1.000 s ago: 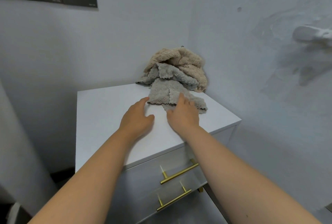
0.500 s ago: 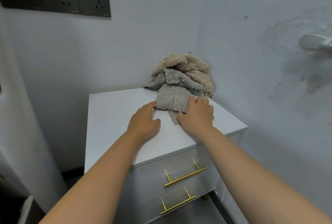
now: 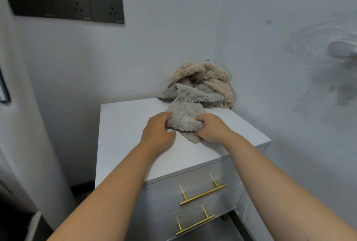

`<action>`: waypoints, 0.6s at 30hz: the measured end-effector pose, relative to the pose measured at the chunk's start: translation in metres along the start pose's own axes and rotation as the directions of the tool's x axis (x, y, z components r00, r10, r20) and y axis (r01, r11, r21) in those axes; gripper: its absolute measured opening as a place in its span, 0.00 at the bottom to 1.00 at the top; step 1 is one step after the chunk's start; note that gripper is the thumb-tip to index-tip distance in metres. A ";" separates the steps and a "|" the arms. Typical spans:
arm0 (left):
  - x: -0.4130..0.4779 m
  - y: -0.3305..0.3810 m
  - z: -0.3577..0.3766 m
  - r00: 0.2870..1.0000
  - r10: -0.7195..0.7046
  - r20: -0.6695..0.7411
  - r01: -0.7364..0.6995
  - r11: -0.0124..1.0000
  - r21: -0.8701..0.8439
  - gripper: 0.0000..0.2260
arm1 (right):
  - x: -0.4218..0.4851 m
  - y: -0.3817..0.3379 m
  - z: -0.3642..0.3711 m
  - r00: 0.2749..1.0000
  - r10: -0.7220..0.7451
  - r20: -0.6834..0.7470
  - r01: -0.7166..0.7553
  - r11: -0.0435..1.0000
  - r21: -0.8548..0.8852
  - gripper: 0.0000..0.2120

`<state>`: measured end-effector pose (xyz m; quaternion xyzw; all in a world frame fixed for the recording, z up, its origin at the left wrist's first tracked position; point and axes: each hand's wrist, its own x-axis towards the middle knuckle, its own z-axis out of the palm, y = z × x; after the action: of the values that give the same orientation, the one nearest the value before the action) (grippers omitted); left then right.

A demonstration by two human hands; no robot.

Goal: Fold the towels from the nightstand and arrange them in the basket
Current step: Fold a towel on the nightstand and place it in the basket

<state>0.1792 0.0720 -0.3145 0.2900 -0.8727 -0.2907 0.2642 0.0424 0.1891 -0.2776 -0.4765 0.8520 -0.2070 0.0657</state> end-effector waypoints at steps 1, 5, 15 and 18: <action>0.000 0.000 0.000 1.000 -0.003 -0.021 0.003 1.000 -0.006 0.28 | -0.001 -0.001 -0.001 1.000 -0.005 -0.003 0.005 1.000 0.012 0.10; -0.002 0.001 -0.002 0.996 -0.035 -0.086 0.034 0.999 -0.008 0.21 | -0.005 -0.002 0.001 0.999 -0.002 -0.054 0.001 1.000 -0.014 0.13; -0.015 0.010 -0.006 0.997 -0.028 -0.072 0.032 0.997 0.066 0.05 | -0.033 -0.003 0.008 0.996 0.058 -0.071 -0.057 0.998 0.018 0.21; -0.019 0.018 -0.012 0.999 0.029 -0.046 -0.027 0.999 0.045 0.06 | -0.044 -0.002 0.011 0.990 0.120 -0.074 -0.122 0.992 -0.030 0.25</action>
<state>0.1936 0.0926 -0.2998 0.2902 -0.8766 -0.2608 0.2818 0.0713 0.2223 -0.2903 -0.4174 0.8845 -0.2048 0.0393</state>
